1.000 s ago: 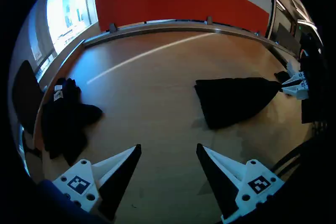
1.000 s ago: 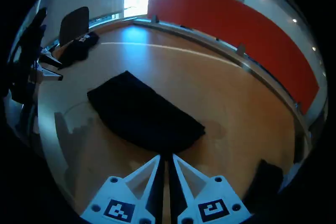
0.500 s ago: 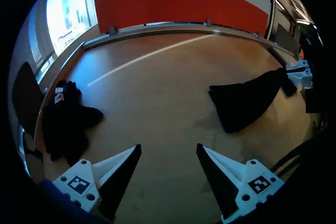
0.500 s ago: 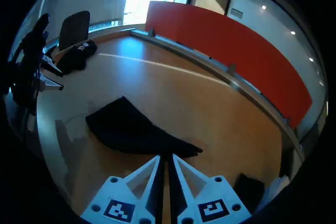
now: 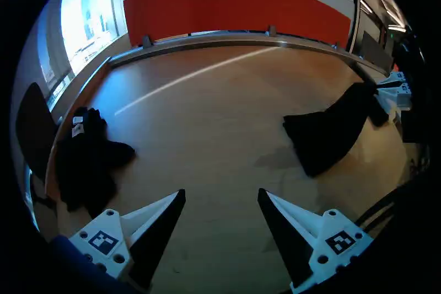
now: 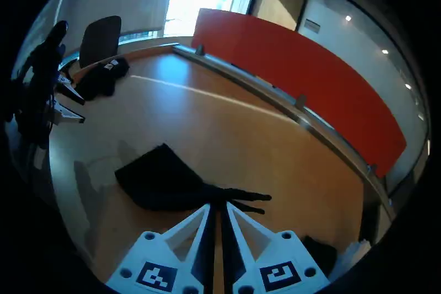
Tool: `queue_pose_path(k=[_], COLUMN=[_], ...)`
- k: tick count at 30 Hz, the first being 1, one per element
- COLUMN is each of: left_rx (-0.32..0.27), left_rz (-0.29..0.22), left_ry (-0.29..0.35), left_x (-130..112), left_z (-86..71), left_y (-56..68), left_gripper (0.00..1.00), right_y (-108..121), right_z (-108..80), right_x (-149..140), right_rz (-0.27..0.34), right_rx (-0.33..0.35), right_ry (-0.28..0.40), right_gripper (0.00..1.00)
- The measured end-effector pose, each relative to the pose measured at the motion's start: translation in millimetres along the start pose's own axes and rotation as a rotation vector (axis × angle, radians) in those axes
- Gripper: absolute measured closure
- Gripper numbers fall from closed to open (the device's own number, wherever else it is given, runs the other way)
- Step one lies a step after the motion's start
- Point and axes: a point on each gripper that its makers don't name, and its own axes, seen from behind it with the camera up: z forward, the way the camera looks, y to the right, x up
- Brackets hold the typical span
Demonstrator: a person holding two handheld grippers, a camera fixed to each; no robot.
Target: Fold towel
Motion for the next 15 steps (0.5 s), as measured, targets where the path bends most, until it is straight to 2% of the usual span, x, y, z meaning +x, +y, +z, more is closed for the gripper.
queue_pose_path(k=[15], left_rx=[0.008], left_rz=[-0.011], left_ry=[0.017], left_x=[1], left_z=[-9.4], left_y=[-5.0], left_gripper=[0.02], right_y=[-50], right_z=[17.9], right_x=[38], right_rz=[-0.066], right_rx=[0.094], right_ry=[0.042], right_gripper=[0.95])
